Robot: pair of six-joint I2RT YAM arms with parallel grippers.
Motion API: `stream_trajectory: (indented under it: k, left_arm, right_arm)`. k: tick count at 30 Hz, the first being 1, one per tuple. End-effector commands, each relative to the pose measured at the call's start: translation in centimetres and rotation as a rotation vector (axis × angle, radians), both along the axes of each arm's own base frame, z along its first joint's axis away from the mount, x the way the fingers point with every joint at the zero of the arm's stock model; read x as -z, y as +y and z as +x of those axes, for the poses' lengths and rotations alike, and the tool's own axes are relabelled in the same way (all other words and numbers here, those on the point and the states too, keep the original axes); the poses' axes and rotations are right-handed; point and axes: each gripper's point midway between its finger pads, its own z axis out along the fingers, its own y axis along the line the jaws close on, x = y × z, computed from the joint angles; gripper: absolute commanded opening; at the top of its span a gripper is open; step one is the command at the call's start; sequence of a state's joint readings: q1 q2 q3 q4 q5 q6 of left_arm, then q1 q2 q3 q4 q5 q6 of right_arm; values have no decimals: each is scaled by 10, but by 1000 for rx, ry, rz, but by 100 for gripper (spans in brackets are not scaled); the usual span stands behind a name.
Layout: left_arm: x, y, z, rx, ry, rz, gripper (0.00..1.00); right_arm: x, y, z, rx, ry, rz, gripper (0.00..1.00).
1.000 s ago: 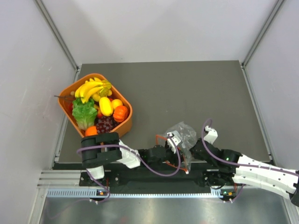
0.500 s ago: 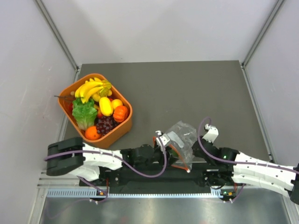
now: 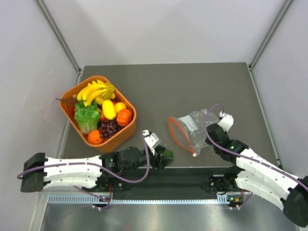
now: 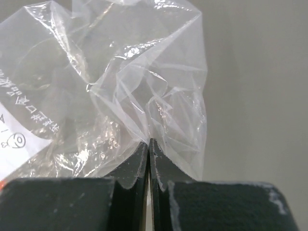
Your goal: Open the zip-top bag and remove the fake food
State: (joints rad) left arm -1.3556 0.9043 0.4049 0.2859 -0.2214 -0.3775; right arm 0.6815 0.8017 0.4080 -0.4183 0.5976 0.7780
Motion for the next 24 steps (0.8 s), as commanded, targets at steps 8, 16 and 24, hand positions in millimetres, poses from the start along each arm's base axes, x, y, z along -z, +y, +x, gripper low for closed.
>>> stream_trajectory:
  k: [8,16,24]
  left_arm:
    - [-65,43,107,-277,-4,61,0]
    - [-157,121,166,-638,-92,-9,0]
    - [-156,245,154,-1098,-121,163,0]
  right_arm:
    - [-26,-14,50,-46,-38,12,15]
    - [-21,-10,52,-96,-42,33,94]
    - [-24,-3,53,-148,-56,51,96]
